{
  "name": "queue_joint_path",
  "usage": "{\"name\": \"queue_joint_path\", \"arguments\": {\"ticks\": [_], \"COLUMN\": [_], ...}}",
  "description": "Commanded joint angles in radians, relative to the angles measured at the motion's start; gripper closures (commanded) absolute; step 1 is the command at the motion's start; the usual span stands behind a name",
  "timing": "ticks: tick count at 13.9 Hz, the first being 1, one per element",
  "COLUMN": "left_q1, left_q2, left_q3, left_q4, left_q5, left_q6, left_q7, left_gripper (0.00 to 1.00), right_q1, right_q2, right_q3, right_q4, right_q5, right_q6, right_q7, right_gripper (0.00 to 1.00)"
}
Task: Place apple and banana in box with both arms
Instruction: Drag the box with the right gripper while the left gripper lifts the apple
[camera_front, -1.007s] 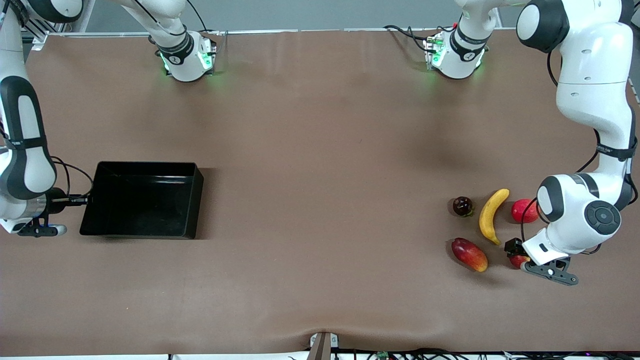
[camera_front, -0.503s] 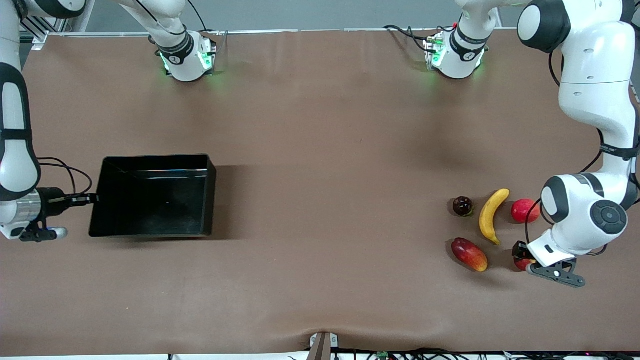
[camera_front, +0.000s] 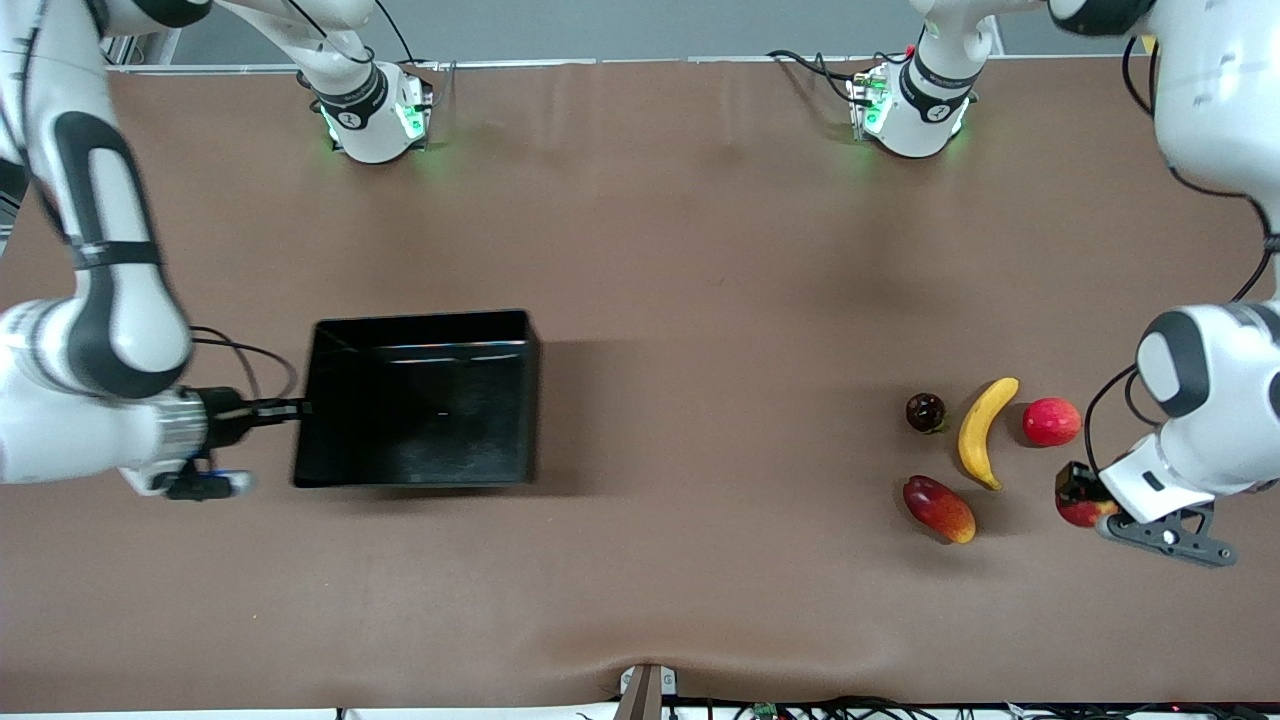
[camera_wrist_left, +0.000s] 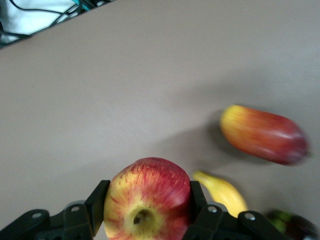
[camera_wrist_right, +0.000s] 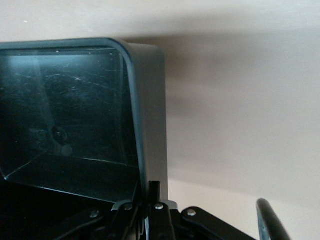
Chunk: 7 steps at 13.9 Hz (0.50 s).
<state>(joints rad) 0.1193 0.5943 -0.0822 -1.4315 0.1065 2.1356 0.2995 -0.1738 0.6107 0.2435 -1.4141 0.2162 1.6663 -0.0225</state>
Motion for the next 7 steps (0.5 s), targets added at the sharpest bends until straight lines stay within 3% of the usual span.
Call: {"name": "queue_joint_path", "arguments": {"ticks": [1,7], "left_q1": [0.005,0.006], "left_q2": [-0.147,-0.385], "left_q3": [-0.053,-0.158], "left_q4": [-0.131,-0.352], "left_q5": [0.007,0.005], "left_q6": [-0.069,-0.112], "left_q7": [-0.109,-0.307], "left_gripper": [1.00,1.00], "right_q1": [0.103,0.304], "right_q2": [-0.011,0.008], "right_q3": [-0.001,-0.003], "right_q4": [-0.006,-0.029], "right_q5": [0.041,0.049], "right_q6": [0.032,0.157], "right_q7": [0.163,0.292], "right_gripper": [1.00,1.00]}}
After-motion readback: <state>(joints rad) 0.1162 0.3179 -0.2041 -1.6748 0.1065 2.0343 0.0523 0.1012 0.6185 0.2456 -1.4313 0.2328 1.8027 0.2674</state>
